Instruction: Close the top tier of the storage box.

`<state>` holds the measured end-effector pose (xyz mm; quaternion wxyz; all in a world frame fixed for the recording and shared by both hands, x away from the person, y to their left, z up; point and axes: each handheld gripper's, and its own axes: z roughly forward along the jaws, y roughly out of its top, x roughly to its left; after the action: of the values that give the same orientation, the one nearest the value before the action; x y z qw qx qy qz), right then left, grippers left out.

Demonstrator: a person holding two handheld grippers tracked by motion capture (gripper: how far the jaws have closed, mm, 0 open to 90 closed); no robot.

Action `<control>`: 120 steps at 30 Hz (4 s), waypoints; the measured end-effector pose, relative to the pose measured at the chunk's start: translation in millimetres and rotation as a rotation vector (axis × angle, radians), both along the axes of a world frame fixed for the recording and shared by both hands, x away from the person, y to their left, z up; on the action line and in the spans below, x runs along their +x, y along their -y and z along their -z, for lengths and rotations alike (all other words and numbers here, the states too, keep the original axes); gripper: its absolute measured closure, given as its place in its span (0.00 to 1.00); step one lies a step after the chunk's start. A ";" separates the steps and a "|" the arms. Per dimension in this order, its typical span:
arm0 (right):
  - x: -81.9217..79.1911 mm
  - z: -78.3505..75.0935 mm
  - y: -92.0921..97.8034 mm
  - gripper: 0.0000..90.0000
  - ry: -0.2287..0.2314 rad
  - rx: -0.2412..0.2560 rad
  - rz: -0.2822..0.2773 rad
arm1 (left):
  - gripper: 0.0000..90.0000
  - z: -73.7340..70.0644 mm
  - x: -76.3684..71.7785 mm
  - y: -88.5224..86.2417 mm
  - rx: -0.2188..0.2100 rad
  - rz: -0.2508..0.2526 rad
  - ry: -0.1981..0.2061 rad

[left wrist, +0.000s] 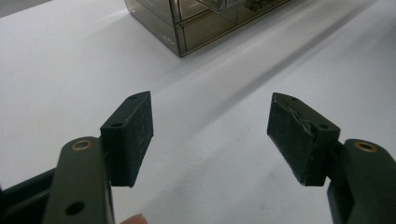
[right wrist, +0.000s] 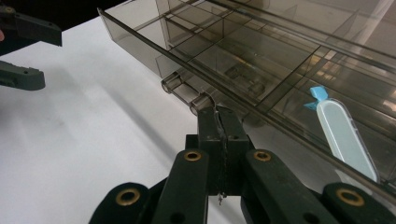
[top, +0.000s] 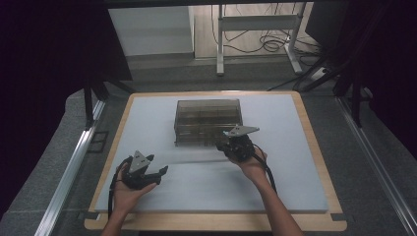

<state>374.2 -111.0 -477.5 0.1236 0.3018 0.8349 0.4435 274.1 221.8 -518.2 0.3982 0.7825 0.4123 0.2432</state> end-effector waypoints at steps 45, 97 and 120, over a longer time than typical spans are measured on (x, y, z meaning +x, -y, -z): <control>13.6 -4.0 -3.5 0.98 0.008 -0.006 0.036 | 0.36 -0.4 -0.9 0.3 -0.004 0.002 0.007; 36.9 -5.5 -6.3 0.98 -0.004 0.013 0.115 | 0.35 -1.0 -1.4 -1.1 -0.008 0.001 0.007; 43.4 -4.5 -9.3 0.98 -0.011 0.030 0.133 | 0.35 -0.7 -1.5 -1.2 -0.006 0.001 0.004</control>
<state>417.7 -101.7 -473.0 0.1436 0.3609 0.8070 0.4449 272.6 223.0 -517.5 0.4013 0.7810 0.4121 0.2433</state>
